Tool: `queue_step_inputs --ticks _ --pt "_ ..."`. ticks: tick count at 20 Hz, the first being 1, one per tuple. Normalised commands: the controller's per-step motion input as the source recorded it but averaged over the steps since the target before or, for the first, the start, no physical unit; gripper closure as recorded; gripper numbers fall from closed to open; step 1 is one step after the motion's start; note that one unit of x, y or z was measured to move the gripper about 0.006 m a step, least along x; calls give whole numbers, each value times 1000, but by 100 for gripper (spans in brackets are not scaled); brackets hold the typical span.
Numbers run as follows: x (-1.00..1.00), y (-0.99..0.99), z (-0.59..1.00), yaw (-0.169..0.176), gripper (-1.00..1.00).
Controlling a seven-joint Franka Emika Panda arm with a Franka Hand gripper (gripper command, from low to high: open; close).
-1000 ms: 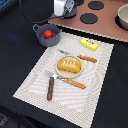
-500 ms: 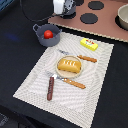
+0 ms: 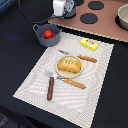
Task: Interact with the objects in diverse but meaningful ways.
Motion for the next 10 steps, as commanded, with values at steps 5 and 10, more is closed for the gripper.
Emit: queue_step_inputs --ticks 5,10 --pt "-87 238 2 0 -100" --pt "-63 177 298 -3 -100"
